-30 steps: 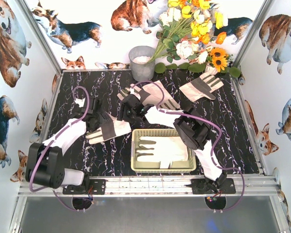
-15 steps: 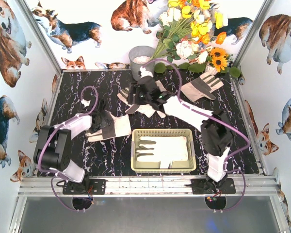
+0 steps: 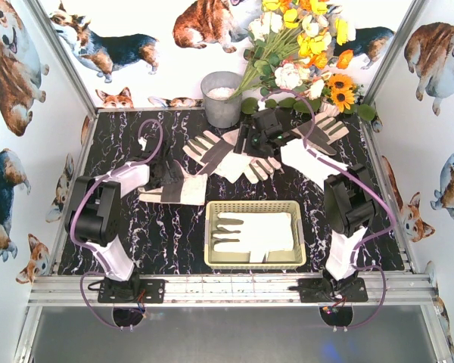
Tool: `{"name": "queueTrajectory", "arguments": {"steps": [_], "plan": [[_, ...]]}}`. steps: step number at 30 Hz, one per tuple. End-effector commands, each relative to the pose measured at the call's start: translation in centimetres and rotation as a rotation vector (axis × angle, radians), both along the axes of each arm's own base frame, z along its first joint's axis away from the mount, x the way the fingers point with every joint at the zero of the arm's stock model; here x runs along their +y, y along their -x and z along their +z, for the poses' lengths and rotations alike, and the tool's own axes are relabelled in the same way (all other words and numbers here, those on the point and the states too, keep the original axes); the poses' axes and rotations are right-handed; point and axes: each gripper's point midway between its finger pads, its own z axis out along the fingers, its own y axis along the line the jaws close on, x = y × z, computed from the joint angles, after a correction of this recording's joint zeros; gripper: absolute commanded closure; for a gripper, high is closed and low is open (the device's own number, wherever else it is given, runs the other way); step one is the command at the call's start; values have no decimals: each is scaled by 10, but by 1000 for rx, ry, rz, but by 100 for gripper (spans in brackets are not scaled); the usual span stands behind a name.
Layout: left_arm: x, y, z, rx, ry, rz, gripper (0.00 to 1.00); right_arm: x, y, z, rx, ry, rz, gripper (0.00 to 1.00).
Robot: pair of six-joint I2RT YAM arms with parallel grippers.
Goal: Put the gloves into the storage basket
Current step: Place the glove at the center of the board, then move the glove to the center of the board.
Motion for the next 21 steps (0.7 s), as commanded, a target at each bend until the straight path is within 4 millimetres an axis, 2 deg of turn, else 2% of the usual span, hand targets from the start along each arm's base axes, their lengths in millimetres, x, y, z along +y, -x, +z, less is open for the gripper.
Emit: {"name": "queueTrajectory", "arguments": {"steps": [1,5,9,16,21], "plan": [[-5,-18,41,-96,43,-39,29,0,-5,-9,67,-42,23,35],[3,-19,81,-163,58,-21,27,-7,-9,-20,129,-56,14,35],[13,-8,103,-195,93,17,26,-17,-16,-28,146,-54,-6,35],[25,19,122,-218,142,77,25,-31,-28,-36,165,-77,-24,35],[28,33,126,-220,156,107,24,-30,-39,-40,161,-102,-13,35]]}}
